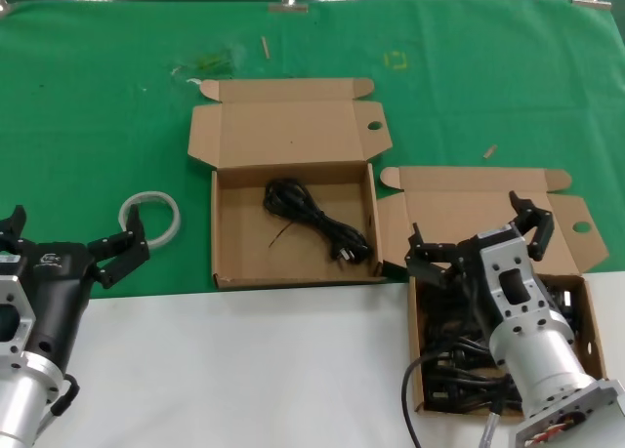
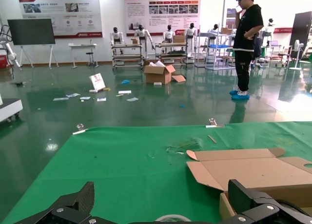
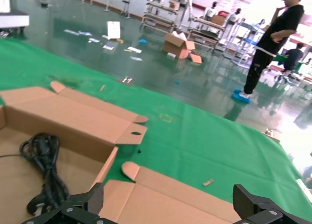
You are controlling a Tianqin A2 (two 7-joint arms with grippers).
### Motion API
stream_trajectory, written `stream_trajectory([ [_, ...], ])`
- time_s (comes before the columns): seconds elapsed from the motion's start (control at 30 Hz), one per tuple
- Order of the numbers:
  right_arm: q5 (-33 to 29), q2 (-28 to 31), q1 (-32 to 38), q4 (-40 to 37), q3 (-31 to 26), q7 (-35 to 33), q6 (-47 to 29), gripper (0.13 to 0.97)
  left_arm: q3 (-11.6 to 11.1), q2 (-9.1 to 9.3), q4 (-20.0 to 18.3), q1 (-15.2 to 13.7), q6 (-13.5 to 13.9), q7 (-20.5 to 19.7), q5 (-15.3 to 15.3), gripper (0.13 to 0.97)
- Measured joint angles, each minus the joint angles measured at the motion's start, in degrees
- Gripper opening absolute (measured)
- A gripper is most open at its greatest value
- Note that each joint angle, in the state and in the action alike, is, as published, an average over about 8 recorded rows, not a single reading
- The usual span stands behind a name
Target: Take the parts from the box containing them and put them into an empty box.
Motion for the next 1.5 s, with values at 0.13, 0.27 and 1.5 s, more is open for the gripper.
stream_trajectory([
  [0.13, -2.9, 0.0, -0.3, 0.0, 0.8, 4.2, -1.2, 0.912, 0.0, 0.00, 0.0, 0.0, 0.0, 0.0, 0.0, 0.965],
  [0.27, -5.9, 0.0, -0.7, -0.1, 1.7, 8.5, -2.5, 0.951, 0.0, 0.00, 0.0, 0.0, 0.0, 0.0, 0.0, 0.965],
  [1.5, -32.7, 0.0, -3.8, -0.4, 9.3, 47.4, -13.8, 0.966, 0.0, 0.00, 0.0, 0.0, 0.0, 0.0, 0.0, 0.965],
])
